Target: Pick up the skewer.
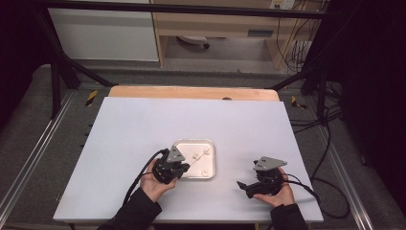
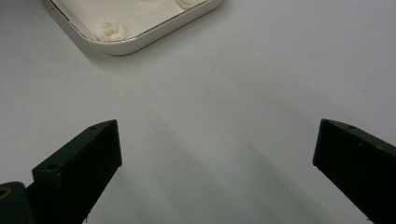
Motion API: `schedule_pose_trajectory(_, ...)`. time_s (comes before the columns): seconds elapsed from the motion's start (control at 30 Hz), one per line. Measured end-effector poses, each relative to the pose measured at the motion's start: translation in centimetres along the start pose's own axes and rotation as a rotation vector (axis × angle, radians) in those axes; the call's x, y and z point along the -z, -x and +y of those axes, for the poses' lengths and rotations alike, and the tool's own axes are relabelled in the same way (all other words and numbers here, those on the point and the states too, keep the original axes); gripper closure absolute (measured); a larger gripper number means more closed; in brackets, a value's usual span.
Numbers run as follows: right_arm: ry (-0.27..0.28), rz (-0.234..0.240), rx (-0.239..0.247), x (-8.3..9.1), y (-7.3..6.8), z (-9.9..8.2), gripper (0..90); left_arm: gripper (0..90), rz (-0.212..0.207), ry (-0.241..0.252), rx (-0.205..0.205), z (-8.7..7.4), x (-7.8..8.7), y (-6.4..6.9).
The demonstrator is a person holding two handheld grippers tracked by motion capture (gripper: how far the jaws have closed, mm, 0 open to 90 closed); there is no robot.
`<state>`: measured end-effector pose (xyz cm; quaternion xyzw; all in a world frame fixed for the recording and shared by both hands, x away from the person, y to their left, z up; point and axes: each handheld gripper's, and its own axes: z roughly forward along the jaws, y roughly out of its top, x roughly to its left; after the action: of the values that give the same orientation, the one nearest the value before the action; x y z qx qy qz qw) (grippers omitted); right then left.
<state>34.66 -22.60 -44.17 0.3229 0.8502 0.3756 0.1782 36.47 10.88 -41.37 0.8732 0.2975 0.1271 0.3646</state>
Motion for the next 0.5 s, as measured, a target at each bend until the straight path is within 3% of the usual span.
schedule_pose_trajectory(0.3, -0.03, -0.026, 0.077, -0.1, -0.8, 0.8, 2.9, 88.4, -0.007, -0.015, -0.031, 0.5, 0.1, 0.4)
schedule_pose_trajectory(0.5, -0.049, -0.052, 0.16, -0.1, -1.5, 1.7, 3.9, 88.4, -0.017, -0.038, -0.06, 0.9, -0.1, 0.7)
